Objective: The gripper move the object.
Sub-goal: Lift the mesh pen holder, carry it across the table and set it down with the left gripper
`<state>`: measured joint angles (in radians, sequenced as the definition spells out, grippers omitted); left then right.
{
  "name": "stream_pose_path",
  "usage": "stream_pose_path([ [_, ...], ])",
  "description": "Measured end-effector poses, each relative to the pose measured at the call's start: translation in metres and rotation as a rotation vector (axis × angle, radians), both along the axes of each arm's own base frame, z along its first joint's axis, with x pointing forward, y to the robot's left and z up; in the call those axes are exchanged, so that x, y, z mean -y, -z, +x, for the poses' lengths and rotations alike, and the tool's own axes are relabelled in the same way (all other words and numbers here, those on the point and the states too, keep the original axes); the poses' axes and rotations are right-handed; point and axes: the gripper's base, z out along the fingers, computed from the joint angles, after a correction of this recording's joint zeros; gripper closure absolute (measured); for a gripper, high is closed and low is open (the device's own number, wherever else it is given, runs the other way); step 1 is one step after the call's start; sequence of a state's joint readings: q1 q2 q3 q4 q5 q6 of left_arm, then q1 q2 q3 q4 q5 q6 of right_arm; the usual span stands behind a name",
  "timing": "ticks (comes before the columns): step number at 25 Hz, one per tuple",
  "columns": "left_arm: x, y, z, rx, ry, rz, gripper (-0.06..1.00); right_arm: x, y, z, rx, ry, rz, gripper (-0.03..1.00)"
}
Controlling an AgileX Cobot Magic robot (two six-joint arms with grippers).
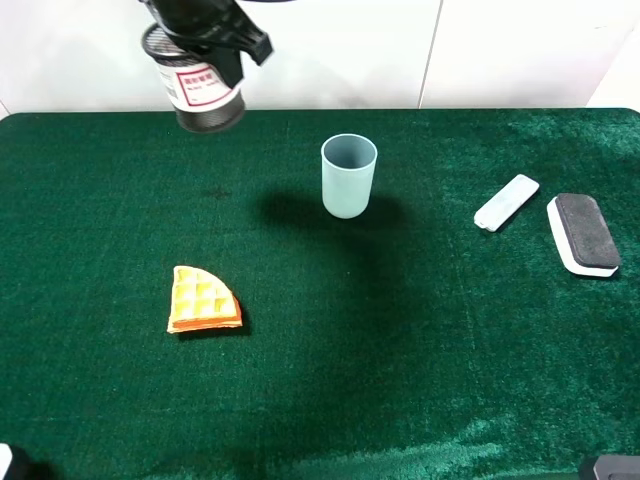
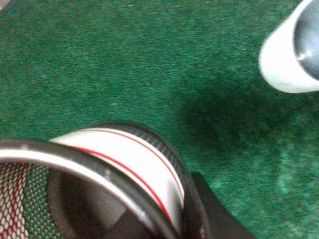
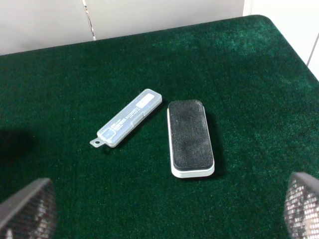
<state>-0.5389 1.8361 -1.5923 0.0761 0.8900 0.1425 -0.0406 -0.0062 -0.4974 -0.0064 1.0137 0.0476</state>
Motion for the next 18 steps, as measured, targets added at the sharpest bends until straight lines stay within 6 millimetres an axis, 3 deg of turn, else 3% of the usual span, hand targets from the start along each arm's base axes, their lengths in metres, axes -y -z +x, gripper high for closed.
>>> stream_pose_path([
  [18,0.09,-0.004,-0.051,0.077,0.169,-0.112,0.83,0.0,0.0,0.0,0.001,0.0,0.0,0.27],
])
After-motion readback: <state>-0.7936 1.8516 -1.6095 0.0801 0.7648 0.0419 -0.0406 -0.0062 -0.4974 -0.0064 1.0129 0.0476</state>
